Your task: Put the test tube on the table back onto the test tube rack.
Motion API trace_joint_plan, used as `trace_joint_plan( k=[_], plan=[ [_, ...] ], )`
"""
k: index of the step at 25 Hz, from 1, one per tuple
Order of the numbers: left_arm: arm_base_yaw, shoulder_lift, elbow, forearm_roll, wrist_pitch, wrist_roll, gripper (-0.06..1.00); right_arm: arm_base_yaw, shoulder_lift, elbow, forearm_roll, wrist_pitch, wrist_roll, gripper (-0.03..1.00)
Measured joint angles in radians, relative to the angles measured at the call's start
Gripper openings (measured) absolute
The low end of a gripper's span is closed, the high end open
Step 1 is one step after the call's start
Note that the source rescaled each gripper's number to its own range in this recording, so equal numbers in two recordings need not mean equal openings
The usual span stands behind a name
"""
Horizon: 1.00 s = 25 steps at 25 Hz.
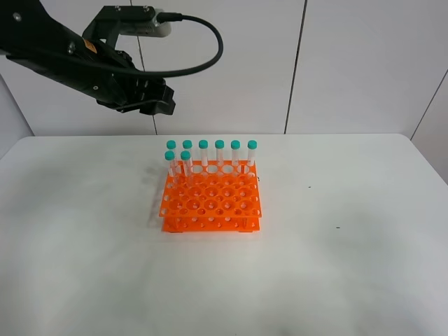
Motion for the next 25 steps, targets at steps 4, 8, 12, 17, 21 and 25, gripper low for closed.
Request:
trace_joint_plan(
  k=[4,8,12,17,21,25],
  plan=[
    [0.082,0.132,-0.106,0.0,0.245,0.014,1.0,0.0,0.0,0.0,0.0,0.0,0.0,1.0],
    [0.163,0.198,-0.141,0.012,0.377,-0.01,1.0,0.0,0.0,0.0,0.0,0.0,0.0,1.0],
    [0.265,0.197,-0.147,0.07,0.448,-0.053,1.0,0.0,0.0,0.0,0.0,0.0,0.0,1.0],
    [0.375,0.197,-0.148,0.097,0.536,-0.089,0.99,0.0,0.0,0.0,0.0,0.0,0.0,1.0],
    [0.388,0.197,-0.148,0.097,0.631,-0.099,0.99,0.0,0.0,0.0,0.0,0.0,0.0,1.0],
    [0.388,0.191,-0.146,0.097,0.669,-0.099,0.99,0.0,0.0,0.0,0.0,0.0,0.0,1.0]
  ],
)
